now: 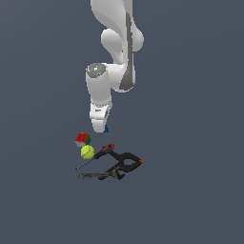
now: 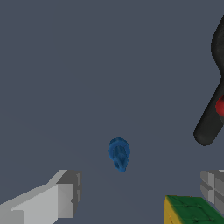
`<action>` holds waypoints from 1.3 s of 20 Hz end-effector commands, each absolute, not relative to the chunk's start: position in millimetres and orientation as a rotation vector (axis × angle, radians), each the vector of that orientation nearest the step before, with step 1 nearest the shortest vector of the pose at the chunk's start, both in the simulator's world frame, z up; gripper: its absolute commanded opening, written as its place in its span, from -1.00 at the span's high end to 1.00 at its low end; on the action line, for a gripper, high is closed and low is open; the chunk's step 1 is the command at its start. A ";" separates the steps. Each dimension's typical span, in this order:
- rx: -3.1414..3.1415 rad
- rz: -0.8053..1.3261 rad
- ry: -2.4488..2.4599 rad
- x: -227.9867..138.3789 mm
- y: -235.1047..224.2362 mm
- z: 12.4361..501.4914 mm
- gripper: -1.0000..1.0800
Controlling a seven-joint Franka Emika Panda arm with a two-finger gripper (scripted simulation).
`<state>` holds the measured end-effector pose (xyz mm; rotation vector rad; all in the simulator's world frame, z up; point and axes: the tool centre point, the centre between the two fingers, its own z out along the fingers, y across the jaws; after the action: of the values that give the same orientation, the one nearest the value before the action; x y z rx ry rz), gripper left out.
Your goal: Pick up a designated object from a clutter of objects.
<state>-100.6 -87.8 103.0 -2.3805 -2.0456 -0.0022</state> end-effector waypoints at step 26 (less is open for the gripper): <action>-2.292 0.001 -2.149 -112.9 -93.1 53.4 -0.92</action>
<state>-112.9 -93.0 58.8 -2.2919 -2.1481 0.0012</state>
